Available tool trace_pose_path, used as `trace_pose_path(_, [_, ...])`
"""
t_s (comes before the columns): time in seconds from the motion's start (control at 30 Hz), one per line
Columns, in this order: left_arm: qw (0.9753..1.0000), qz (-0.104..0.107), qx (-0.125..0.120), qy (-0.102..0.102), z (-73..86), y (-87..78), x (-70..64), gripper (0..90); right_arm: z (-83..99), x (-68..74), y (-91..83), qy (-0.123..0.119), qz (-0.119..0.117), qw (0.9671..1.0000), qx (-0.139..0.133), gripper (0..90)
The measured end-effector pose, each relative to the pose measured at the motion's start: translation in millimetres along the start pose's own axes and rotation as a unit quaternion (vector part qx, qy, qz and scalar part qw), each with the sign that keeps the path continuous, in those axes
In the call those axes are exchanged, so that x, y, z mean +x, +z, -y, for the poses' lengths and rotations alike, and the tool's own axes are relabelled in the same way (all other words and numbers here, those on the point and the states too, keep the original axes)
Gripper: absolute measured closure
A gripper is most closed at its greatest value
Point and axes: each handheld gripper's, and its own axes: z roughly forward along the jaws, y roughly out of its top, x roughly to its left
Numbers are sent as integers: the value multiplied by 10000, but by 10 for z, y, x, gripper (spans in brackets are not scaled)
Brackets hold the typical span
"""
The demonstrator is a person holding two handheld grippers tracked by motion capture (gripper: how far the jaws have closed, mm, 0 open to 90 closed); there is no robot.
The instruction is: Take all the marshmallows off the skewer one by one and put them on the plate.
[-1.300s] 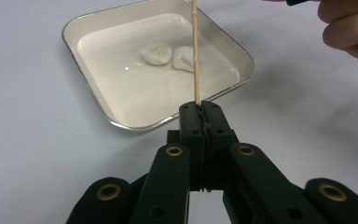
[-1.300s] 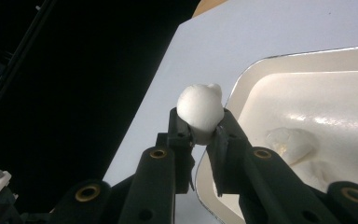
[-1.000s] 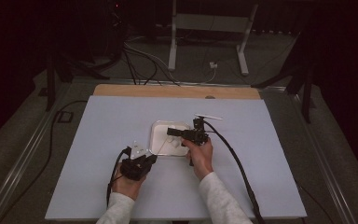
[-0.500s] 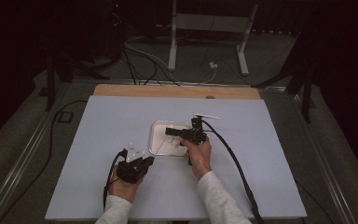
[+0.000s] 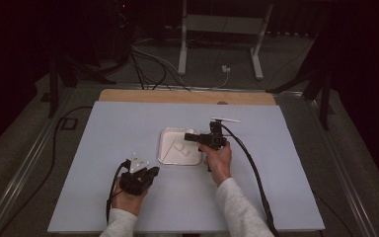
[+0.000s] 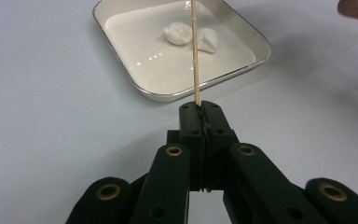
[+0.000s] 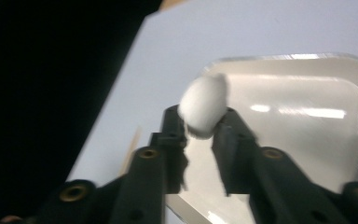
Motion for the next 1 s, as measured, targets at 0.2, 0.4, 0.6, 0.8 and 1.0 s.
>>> trace_pose_path(0.2, [10000, 5, -36, -24, -14, 26, 10, 900, 27, -6, 24, -51, 43, 9999, 134, 659])
trace_pose_path(0.4, [9999, -9, -129, -45, -36, 15, 18, 900, 8, 15, -47, -137, -17, 9999, 62, 537])
trace_pose_path(0.6, [9995, -40, -283, -105, -93, 8, 4, 900, 9, 58, -121, -392, -45, 9992, -26, 340])
trace_pose_path(0.8, [9989, -120, -405, -214, -184, 9, 8, 900, 30, 107, -194, -851, 41, 9963, -148, 195])
trace_pose_path(1.0, [9979, -166, -506, -380, -302, 63, 33, 900, 66, 134, -253, -1305, 307, 9907, -222, 94])
